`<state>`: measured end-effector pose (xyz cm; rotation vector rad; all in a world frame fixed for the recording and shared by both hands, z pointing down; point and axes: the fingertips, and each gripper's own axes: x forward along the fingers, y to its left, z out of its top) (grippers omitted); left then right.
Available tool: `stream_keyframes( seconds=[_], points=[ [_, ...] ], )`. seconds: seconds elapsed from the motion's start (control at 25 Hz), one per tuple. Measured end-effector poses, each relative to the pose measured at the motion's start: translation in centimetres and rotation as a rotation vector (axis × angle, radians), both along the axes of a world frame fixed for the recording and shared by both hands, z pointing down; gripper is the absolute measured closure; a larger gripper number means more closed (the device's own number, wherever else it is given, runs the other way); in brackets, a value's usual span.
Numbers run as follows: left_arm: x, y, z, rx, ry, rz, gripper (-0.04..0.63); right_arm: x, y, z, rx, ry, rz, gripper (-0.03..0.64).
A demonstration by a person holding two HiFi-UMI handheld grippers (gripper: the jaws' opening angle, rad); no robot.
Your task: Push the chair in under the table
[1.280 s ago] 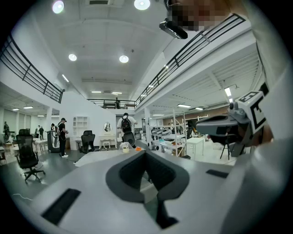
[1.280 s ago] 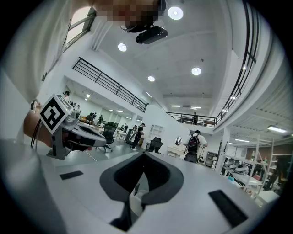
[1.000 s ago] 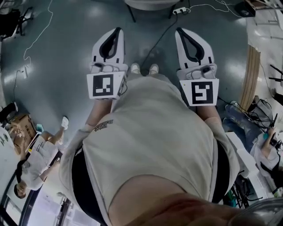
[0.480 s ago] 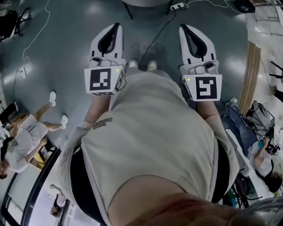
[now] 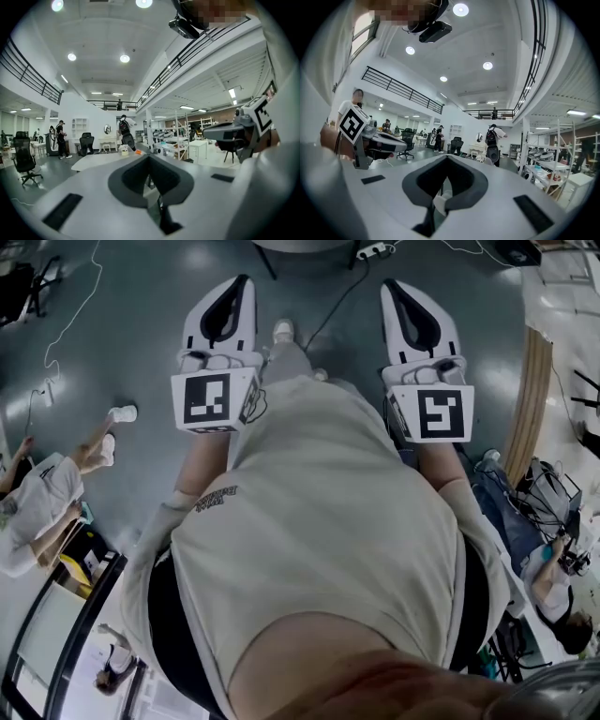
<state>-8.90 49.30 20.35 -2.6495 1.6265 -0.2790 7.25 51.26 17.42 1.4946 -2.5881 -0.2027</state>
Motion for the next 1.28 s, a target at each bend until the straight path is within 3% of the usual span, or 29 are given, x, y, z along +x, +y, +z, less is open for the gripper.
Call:
stream_keyframes(
  seconds=[0.36,0.96,1.28],
  points=[
    [0.1,-6.9,3.0,-0.051,0.02,-0.005,0.586,-0.1,-7.4,2.3,-0.034,0.001,-0.023,0.606],
    [-4.1,-26.3,5.8,-0.137,0.08,0.0,0.586,-4.5,-26.3,3.8,-0.128,0.081,-0.026,0.606],
    [-4.1,-31.4,7.4,-0.191,0.076,-0.011,0.586,-4.1,-32.7,4.7,-0.178,0.082,-0.007,0.606]
  ],
)
